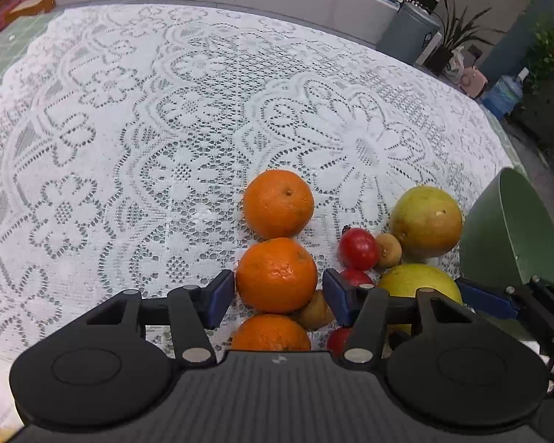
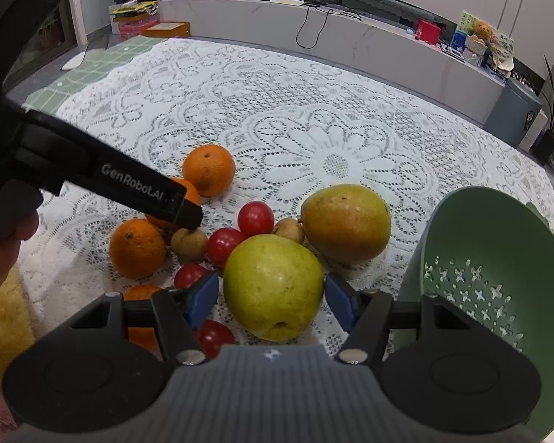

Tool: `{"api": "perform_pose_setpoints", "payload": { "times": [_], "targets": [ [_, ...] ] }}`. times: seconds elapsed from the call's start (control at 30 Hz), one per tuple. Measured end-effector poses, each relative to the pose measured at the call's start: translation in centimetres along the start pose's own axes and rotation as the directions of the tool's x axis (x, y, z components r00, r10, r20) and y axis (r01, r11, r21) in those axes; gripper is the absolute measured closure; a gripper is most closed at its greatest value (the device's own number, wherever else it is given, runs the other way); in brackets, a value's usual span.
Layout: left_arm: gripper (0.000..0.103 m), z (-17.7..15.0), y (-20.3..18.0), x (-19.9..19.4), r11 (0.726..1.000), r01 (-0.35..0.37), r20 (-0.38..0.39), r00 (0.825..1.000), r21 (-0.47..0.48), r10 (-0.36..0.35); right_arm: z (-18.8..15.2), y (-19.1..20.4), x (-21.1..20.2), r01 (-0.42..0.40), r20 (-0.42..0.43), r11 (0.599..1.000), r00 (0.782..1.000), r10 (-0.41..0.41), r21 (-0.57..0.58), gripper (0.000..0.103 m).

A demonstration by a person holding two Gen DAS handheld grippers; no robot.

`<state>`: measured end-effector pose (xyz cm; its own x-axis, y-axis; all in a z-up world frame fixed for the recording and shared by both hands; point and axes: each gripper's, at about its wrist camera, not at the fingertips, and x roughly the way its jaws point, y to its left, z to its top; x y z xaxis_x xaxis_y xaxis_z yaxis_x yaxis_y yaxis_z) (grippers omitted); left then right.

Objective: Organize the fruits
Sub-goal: 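Lower the right gripper onto the green pear while the left gripper grasps a mandarin, then lift the green pear with the right gripper while the left gripper lifts the mandarin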

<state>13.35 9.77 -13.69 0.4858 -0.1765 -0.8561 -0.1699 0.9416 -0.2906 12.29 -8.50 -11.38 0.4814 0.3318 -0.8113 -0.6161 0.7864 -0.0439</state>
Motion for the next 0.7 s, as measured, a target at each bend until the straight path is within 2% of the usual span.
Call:
{"api": "perform_pose_setpoints", "payload": {
  "times": [0.13, 0.37, 0.7],
  "targets": [
    [0.047, 0.2, 0.4, 0.3, 1.000, 0.020, -0.005, 1.000, -0.020, -0.020, 0.0, 0.4, 0.4, 0.023, -0.007, 0.999, 1.000, -0.023, -0.027, 0.042],
    [0.049, 0.3, 0.3, 0.2, 0.999, 0.023, 0.005, 1.000, -0.023, -0.023, 0.0, 0.6, 0.3, 0.032, -0.007, 0.999, 0.999, -0.032, -0.038, 0.043],
    [0.050, 0.4, -1.0, -2.9, 1.000, -0.007, 0.089, 0.996, 0.011, 0.006, 0.1, 0.9, -1.0, 0.046, 0.008, 0.998, 0.999, -0.046, -0.053, 0.044]
  ]
}}
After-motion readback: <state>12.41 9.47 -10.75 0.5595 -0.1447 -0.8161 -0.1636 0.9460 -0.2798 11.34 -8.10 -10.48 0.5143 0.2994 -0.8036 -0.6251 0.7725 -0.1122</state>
